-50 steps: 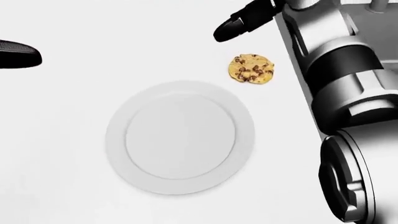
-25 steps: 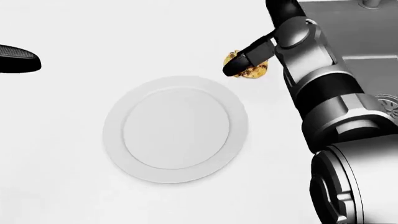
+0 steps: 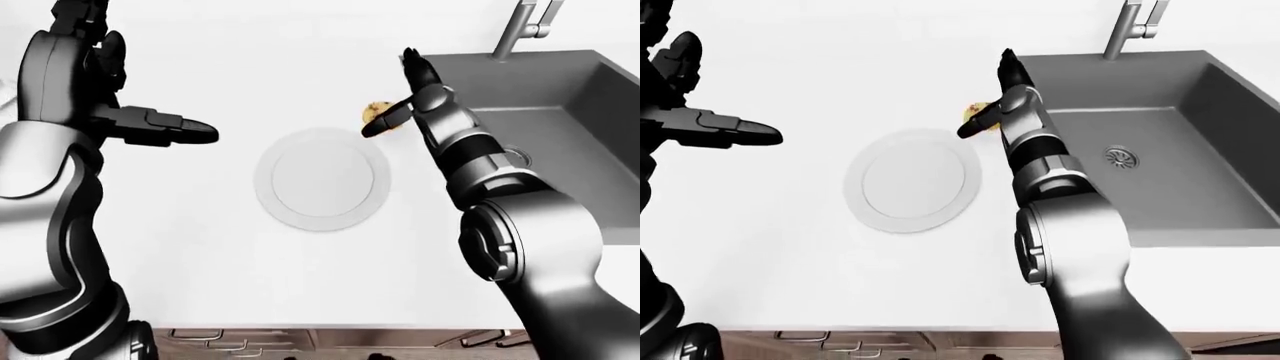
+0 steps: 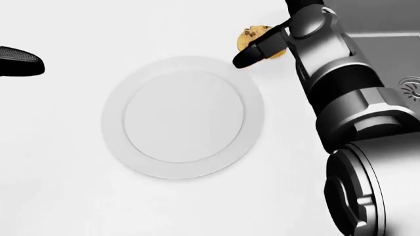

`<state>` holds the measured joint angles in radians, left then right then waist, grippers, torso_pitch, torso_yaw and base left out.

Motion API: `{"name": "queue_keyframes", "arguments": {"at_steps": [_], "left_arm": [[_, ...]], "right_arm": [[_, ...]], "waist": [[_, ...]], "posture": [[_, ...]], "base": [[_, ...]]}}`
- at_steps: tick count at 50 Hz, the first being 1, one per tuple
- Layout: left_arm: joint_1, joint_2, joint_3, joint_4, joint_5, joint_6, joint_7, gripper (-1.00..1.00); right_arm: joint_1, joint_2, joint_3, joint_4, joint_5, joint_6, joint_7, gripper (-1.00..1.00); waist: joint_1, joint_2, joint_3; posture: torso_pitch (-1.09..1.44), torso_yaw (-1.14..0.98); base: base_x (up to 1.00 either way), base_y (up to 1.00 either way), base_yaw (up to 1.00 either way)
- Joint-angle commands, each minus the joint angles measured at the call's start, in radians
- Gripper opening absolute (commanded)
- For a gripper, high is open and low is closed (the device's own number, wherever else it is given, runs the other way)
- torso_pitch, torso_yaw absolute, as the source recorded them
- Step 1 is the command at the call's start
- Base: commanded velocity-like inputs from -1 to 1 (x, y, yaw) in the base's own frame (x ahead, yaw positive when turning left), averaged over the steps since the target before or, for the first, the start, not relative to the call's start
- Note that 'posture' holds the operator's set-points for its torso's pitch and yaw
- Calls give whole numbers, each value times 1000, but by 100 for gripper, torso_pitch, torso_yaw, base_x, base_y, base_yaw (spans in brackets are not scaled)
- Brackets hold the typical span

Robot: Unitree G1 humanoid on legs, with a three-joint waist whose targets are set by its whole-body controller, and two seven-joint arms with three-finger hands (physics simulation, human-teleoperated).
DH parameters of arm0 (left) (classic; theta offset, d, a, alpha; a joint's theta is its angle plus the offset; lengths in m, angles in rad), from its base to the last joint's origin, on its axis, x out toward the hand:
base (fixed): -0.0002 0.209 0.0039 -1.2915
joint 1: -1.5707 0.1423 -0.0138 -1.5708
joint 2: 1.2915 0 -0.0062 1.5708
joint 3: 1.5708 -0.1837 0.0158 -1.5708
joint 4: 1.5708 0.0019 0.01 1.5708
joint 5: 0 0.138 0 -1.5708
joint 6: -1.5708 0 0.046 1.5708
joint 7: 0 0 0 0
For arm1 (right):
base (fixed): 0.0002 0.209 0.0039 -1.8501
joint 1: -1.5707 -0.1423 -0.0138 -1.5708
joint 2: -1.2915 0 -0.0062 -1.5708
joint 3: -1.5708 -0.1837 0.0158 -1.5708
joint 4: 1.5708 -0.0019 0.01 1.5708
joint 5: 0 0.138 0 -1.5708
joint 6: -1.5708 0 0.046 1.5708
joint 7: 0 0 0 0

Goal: Place the pastries on the plates.

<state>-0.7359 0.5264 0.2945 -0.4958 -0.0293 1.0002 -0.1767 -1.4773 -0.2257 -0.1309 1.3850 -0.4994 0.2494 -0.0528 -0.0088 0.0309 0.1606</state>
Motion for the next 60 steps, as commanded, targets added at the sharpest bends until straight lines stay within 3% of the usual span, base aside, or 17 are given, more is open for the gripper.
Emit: {"name": "queue_keyframes", "arguments": {"at_steps": [1, 10, 25, 60], "left_arm": [[-26, 16, 17, -23, 8, -26, 7, 100], [-19, 16, 20, -27, 9, -30, 9, 100], [1, 20, 35, -52, 1, -16, 12, 100], [31, 35, 58, -91, -23, -40, -25, 100]], "right_arm": [[-49, -13, -1, -41, -6, -19, -27, 100], [-69, -21, -10, -40, 4, -7, -61, 100], [-58, -8, -23, -32, -4, 11, -186, 100], [-51, 13, -20, -28, -38, 21, -167, 100]], "waist": [[0, 3, -32], [-1, 1, -17], [0, 0, -15], [-1, 2, 0]], "posture": [[21, 0], [22, 0], [22, 0], [25, 0]], "base": [[0, 0, 0], [0, 0, 0], [0, 0, 0], [0, 0, 0]]}}
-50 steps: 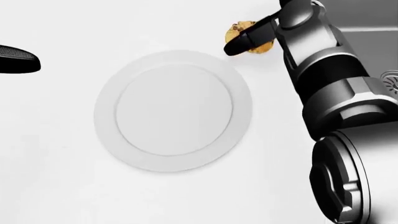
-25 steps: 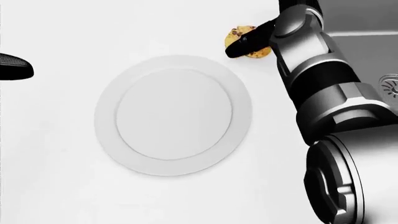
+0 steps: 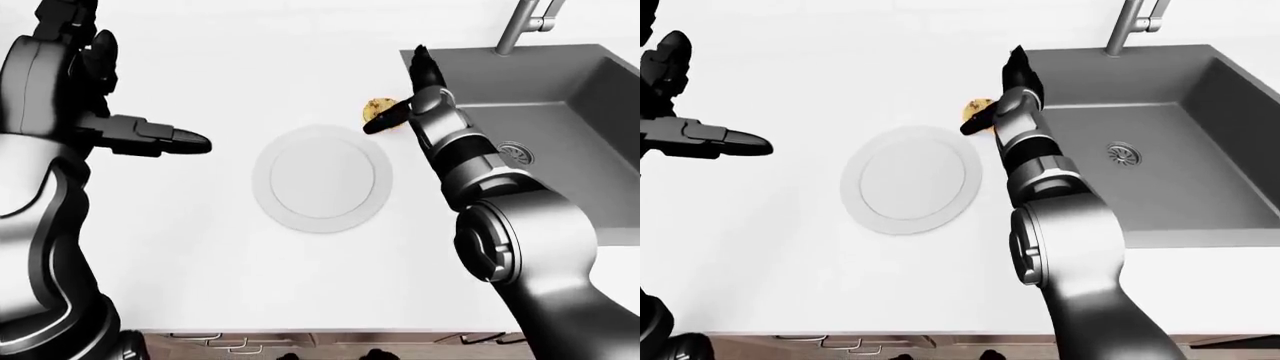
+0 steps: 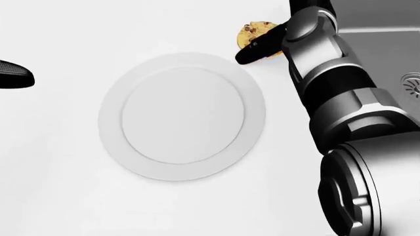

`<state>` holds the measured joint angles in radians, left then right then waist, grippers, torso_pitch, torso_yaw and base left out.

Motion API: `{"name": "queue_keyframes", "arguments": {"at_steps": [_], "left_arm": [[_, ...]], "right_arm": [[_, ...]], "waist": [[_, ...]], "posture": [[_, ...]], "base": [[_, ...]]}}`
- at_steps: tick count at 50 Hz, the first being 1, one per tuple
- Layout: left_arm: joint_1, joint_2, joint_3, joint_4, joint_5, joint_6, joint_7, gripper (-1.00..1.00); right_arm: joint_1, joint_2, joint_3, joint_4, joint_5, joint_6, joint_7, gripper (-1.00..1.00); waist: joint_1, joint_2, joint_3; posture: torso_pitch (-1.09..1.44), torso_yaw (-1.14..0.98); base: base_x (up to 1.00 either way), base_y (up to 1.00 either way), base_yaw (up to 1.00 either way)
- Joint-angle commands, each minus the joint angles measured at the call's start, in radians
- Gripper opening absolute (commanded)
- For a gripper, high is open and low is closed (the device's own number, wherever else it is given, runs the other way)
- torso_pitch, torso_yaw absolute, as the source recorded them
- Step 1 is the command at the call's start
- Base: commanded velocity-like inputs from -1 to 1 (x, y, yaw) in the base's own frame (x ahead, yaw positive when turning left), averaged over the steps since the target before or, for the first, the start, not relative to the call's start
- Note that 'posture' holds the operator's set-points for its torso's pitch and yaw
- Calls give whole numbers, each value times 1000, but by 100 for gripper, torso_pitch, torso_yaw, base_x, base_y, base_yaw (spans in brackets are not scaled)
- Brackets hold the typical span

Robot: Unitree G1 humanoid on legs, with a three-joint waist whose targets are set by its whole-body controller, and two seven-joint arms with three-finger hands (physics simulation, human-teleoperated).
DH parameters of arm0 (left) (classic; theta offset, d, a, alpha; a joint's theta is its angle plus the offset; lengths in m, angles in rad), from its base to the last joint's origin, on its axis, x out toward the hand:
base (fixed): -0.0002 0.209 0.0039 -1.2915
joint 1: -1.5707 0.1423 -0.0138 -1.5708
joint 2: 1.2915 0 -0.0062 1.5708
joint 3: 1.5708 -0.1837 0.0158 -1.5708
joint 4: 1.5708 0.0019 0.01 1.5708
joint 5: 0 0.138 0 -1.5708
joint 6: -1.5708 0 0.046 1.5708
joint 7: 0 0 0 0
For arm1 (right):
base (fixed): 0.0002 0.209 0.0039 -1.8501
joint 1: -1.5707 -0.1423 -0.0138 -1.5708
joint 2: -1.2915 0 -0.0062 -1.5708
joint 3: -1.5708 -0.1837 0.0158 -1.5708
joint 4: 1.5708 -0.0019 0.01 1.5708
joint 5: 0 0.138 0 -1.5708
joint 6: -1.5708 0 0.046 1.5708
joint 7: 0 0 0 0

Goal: Place the pastries on the plates.

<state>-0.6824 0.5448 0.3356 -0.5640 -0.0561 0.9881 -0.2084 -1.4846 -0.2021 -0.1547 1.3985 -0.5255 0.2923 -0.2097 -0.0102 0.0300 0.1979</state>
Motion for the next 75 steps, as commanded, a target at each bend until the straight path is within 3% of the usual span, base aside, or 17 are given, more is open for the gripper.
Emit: {"name": "queue_keyframes", "arguments": {"at_steps": [1, 6, 8, 13, 21, 48, 58, 69, 74, 75], "left_arm": [[-22, 16, 18, -23, 2, -28, 8, 100], [-17, 19, 21, -26, -3, -26, 12, 100], [-15, 20, 23, -31, -6, -22, 12, 100], [-10, 27, 28, -39, -9, -17, 13, 100], [-13, 35, 30, -38, -14, -14, 15, 100], [-7, 57, 46, -51, -23, -6, 18, 100], [0, 60, 53, -60, -26, -2, 16, 100], [-11, 61, 43, -47, -23, -5, 18, 100], [5, 57, 47, -63, -21, -1, 15, 100], [3, 57, 47, -61, -20, 0, 15, 100]], "right_arm": [[-42, -10, 2, -41, -11, -20, -11, 100], [-38, -10, 2, -41, -15, -22, -12, 100], [-35, -10, 3, -41, -17, -22, -11, 76], [-34, -9, 6, -41, -24, -23, -5, 71], [-26, -8, 14, -40, -41, -27, 6, 38], [-3, -3, 59, -41, -146, -55, 90, 26], [-4, -3, 60, -41, -168, -58, 110, 7], [-7, -12, 57, -42, -172, -66, 119, -58], [-12, -17, 54, -43, -172, -74, 110, -100], [-15, -18, 54, -43, -172, -77, 106, -100]], "waist": [[0, 3, -37], [0, 4, -37], [0, 4, -37], [-1, 4, -38], [-1, 5, -38], [1, 8, -41], [2, 9, -44], [4, 9, -45], [4, 8, -46], [3, 9, -46]], "posture": [[25, 0], [25, 0], [25, 0], [25, 0], [25, 0], [25, 0], [25, 0], [25, 0], [25, 0], [25, 0]], "base": [[0, 0, 0], [0, 0, 0], [0, 0, 0], [0, 0, 0], [0, 0, 0], [0, 0, 0], [0, 0, 0], [0, 0, 0], [0, 0, 0], [0, 0, 0]]}}
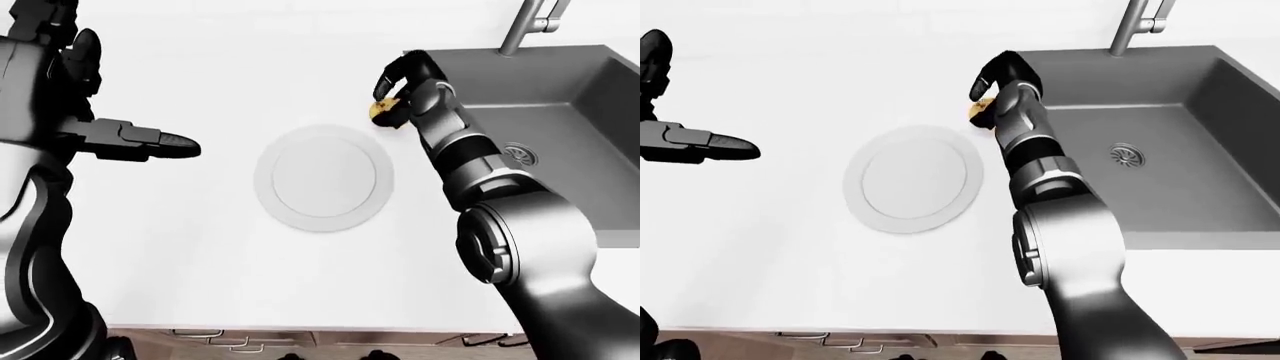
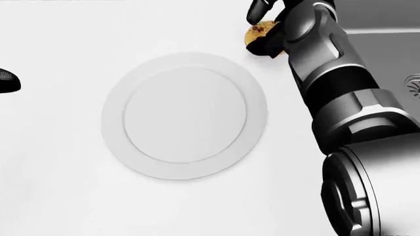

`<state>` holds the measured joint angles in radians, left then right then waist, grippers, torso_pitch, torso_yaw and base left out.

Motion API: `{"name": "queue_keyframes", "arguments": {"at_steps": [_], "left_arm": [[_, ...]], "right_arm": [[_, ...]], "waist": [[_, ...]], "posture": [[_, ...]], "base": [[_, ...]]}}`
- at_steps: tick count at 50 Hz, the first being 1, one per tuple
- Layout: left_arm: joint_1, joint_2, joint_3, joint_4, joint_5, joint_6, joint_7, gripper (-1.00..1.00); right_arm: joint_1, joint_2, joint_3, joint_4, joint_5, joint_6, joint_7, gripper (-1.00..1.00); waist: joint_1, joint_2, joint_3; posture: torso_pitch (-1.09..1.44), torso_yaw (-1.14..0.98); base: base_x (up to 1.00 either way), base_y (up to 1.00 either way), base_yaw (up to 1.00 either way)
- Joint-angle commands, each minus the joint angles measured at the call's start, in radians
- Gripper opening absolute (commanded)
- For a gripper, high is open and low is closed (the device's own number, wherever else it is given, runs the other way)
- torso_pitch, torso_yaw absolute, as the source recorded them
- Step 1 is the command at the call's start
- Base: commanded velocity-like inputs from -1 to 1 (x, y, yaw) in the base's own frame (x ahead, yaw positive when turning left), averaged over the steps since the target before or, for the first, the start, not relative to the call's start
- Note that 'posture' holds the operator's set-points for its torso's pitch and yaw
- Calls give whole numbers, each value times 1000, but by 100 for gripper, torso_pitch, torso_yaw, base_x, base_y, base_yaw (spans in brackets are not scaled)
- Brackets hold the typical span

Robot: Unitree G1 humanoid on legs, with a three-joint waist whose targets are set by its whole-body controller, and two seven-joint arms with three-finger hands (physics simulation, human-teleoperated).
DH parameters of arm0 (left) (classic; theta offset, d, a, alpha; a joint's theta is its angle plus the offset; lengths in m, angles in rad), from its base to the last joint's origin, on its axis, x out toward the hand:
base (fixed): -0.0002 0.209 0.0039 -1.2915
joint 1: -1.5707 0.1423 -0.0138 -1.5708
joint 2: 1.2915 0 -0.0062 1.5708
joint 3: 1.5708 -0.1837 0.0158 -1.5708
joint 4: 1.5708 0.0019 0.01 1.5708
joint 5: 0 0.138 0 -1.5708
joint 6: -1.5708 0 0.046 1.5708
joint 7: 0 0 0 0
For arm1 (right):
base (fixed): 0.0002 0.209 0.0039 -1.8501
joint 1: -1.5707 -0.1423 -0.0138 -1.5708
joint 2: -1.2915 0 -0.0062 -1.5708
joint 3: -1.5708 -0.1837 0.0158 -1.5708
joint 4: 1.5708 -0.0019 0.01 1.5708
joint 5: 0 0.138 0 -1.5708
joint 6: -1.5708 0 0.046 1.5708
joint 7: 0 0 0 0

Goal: Place the pastries on the plates.

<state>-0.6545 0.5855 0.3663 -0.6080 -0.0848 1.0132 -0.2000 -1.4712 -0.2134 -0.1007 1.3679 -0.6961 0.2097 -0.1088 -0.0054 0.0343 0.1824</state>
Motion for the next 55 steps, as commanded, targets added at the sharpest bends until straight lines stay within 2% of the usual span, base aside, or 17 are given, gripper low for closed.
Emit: {"name": "queue_keyframes", "arguments": {"at_steps": [1, 14, 23, 29, 38, 47, 55], "left_arm": [[-30, 15, 17, -17, 7, -24, 8, 100], [-17, 4, 14, -21, 6, -30, 9, 100], [-25, 5, 9, -5, 11, -39, 6, 100], [-18, 1, 8, -4, 11, -45, 3, 100], [-21, 5, 12, -17, 9, -29, -9, 100], [-17, 2, 6, -14, 17, -36, -10, 100], [-23, 1, 7, -16, 20, -31, -12, 100]], "right_arm": [[-34, -9, -1, -12, -1, 6, 2, -100], [-98, -25, -7, -17, 5, -24, -36, -100], [-149, -39, 1, -26, 17, -59, 4, -100], [-198, -49, 0, -45, 58, -135, 135, -100], [-238, -42, 17, -73, 121, -242, 403, -100], [-243, -29, 45, -114, 155, -341, 651, -100], [-205, -22, 65, -161, 186, -471, 851, -100]], "waist": [[-2, 5, -31], [-5, 6, -22], [-8, 5, -13], [-13, 5, -9], [-23, 7, -6], [-28, 11, -4], [-34, 14, -1]], "posture": [[25, 0], [25, 0], [25, 0], [25, 0], [25, 0], [25, 0], [25, 0]], "base": [[0, 0, 0], [0, 0, 0], [0, 0, 0], [0, 0, 0], [0, 0, 0], [0, 0, 0], [0, 0, 0]]}}
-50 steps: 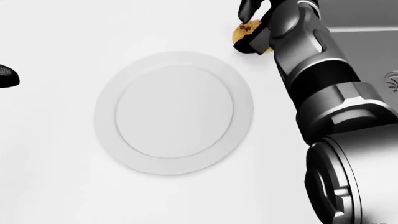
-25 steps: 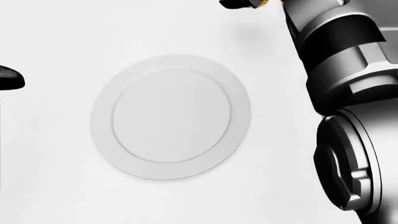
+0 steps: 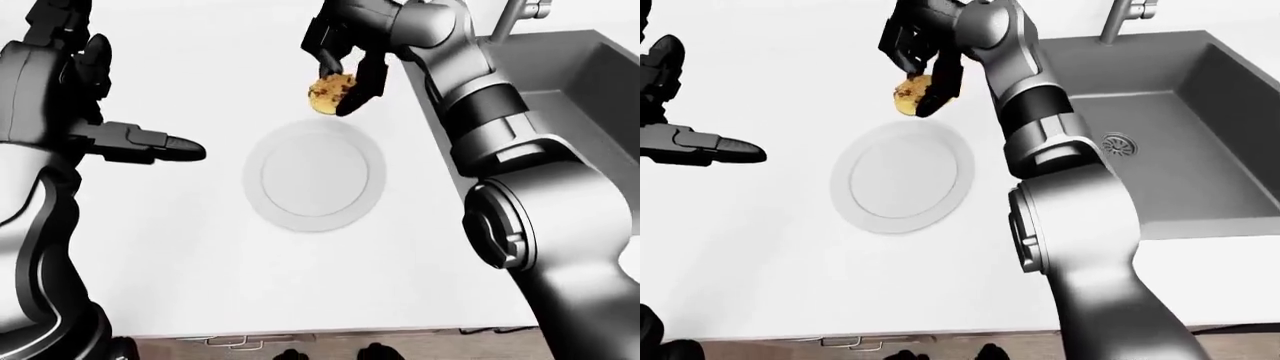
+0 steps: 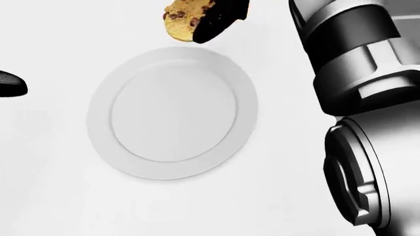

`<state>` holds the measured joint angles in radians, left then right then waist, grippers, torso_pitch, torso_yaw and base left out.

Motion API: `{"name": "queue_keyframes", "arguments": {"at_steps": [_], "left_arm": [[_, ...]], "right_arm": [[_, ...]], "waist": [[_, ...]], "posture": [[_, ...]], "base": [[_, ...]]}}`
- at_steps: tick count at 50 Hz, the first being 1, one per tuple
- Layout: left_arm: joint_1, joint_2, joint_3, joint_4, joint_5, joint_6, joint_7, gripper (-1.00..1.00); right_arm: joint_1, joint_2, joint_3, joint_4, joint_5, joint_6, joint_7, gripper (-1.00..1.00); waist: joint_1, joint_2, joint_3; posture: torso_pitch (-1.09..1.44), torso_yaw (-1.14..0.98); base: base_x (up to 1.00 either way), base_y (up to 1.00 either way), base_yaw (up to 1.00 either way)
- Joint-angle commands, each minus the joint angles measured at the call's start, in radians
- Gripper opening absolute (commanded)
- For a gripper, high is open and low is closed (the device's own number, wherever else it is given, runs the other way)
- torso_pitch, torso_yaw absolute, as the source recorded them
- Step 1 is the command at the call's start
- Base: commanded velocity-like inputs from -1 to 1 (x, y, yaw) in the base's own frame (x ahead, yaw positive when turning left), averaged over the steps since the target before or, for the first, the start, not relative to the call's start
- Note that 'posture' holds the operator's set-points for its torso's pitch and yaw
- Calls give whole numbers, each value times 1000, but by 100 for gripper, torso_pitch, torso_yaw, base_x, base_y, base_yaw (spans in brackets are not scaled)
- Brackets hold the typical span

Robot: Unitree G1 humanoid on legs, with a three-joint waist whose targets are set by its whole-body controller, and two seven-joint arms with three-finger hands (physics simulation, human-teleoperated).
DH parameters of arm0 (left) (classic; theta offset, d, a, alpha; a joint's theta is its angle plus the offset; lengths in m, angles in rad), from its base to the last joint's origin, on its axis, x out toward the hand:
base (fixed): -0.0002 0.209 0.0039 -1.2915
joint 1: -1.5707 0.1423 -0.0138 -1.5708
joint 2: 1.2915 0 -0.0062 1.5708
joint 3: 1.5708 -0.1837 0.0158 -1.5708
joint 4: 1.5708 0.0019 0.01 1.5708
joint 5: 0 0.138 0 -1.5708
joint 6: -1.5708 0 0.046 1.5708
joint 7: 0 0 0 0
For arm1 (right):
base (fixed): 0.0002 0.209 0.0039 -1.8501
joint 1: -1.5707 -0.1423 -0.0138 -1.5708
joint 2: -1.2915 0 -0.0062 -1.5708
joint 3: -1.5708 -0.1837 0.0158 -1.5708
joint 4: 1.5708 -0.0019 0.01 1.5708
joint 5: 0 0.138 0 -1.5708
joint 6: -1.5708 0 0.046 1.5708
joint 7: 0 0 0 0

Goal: Place the pastries on the plates.

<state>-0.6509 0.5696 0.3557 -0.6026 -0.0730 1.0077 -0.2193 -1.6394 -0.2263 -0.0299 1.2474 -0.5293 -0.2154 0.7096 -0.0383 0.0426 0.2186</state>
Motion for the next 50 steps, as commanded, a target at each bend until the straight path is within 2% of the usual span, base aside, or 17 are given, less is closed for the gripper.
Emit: {"name": "queue_keyframes", "arguments": {"at_steps": [1, 4, 7, 18, 25, 32, 34, 35, 36, 37, 38, 39, 40, 50], "left_arm": [[-28, 19, 16, -21, 9, -24, 7, 100], [-34, 20, 12, -17, 11, -23, 7, 100], [-44, 21, 7, -10, 12, -22, 6, 100], [-34, 19, 15, -18, 13, -22, -3, 100], [-31, 19, 16, -20, 14, -22, -1, 100], [-28, 19, 16, -19, 18, -25, 0, 100], [-27, 18, 15, -22, 17, -23, -1, 100], [-26, 19, 18, -25, 18, -21, -2, 100], [-26, 20, 19, -26, 18, -20, -2, 100], [-27, 19, 20, -27, 16, -18, -2, 100], [-27, 20, 20, -27, 16, -18, -2, 100], [-27, 21, 21, -28, 16, -17, -3, 100], [-27, 21, 21, -28, 16, -16, -2, 100], [-45, 23, 12, -13, 15, -17, 0, 100]], "right_arm": [[-35, -3, -8, -47, 26, -43, 39, -100], [-30, -1, -3, -52, 27, -38, 56, -100], [-8, 6, -4, -77, 60, -108, 161, -100], [46, 32, -4, -146, 148, -176, 340, -100], [67, 46, 7, -178, 180, -184, 404, -100], [101, 60, 17, -240, 205, -124, 489, -98], [109, 65, 18, -266, 211, -99, 503, -80], [115, 67, 21, -278, 213, -88, 518, -56], [117, 68, 22, -284, 212, -81, 522, -50], [120, 69, 25, -285, 209, -76, 521, -25], [118, 69, 26, -286, 205, -65, 521, 11], [112, 67, 26, -277, 200, -70, 514, 62], [106, 67, 25, -270, 199, -72, 508, 100], [59, 54, 10, -225, 201, -63, 467, 100]], "waist": [[-1, 6, -37], [-3, 7, -38], [-3, 7, -37], [-7, 10, -37], [-11, 12, -38], [-11, 12, -40], [-12, 12, -40], [-12, 12, -41], [-12, 12, -41], [-12, 13, -41], [-12, 13, -41], [-12, 13, -41], [-13, 14, -42], [-13, 15, -40]], "posture": [[25, 0], [25, 0], [25, 0], [25, 0], [25, 0], [25, 0], [25, 0], [25, 0], [25, 0], [25, 0], [25, 0], [25, 0], [25, 0], [25, 0]], "base": [[0, 0, 0], [0, 0, 0], [0, 0, 0], [0, 0, 0], [0, 0, 0], [0, 0, 0], [0, 0, 0], [0, 0, 0], [0, 0, 0], [0, 0, 0], [0, 0, 0], [0, 0, 0], [0, 0, 0], [0, 0, 0]]}}
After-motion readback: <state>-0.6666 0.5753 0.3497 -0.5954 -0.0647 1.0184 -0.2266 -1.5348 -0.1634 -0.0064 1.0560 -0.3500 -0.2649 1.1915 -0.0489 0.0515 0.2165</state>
